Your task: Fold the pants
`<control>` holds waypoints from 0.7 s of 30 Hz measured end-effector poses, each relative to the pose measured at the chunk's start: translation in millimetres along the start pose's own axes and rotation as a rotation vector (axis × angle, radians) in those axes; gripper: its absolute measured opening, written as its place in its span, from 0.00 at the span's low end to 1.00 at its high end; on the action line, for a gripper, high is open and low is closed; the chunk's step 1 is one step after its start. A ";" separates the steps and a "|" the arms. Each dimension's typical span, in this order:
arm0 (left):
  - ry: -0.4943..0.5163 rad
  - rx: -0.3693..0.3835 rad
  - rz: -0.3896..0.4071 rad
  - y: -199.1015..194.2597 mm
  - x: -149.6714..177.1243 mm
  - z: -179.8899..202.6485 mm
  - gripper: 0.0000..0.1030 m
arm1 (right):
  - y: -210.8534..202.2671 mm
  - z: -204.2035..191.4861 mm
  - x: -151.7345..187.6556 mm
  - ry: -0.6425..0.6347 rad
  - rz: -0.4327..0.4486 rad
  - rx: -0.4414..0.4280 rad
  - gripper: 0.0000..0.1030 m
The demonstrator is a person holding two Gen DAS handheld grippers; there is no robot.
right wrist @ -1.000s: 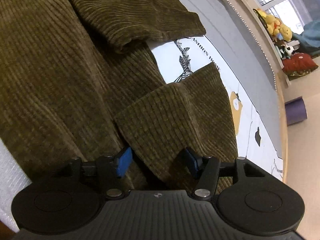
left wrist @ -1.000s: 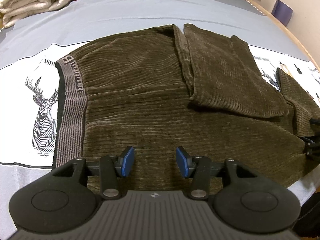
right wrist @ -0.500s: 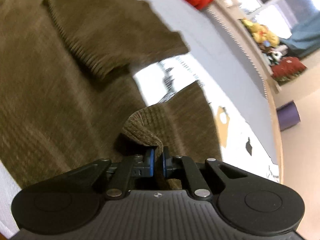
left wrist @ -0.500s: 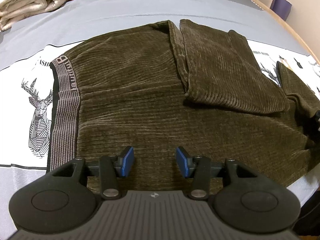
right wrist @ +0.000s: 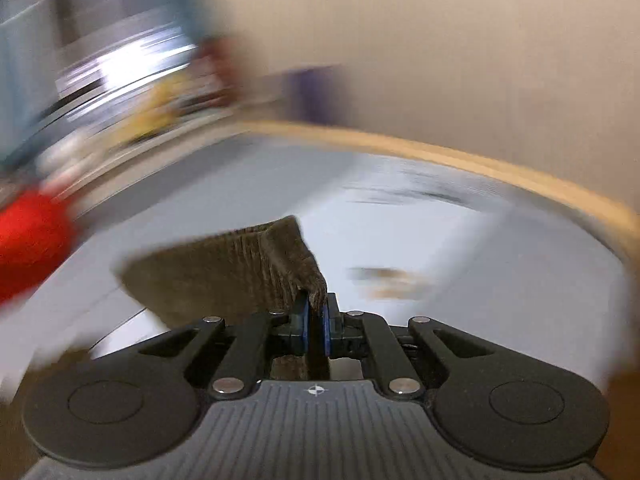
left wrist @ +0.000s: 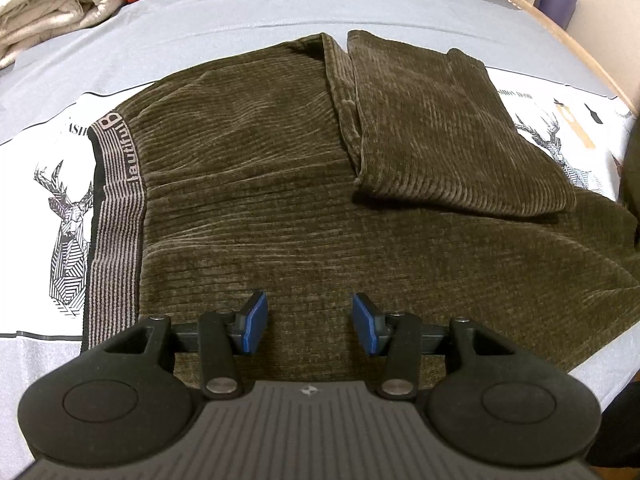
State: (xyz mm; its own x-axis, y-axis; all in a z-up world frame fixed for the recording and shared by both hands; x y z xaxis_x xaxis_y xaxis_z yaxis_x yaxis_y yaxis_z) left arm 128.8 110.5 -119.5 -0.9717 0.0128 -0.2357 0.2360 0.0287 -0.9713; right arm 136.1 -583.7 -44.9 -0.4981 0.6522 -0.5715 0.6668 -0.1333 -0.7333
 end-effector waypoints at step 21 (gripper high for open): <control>-0.042 0.003 -0.039 5.5 8.8 -23.9 0.51 | 24.4 125.3 19.6 0.258 -0.203 0.411 0.30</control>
State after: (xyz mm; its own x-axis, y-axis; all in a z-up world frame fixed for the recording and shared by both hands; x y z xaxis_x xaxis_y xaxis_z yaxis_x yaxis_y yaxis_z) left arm 121.7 134.6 -126.1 -0.9797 -0.0306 -0.1983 0.1976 0.0253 -0.9800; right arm 73.2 -667.7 -120.1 -0.4074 0.8510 -0.3314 0.2730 -0.2328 -0.9334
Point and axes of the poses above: each gripper's, at about its wrist camera, not at the fingertips, and y roughly the way its jaws point, z to its right, x to its underside, the point moved 9 cm from there along y, roughly the way its jaws point, and after that the axes turned 14 degrees about -z, right-handed, at the moved point
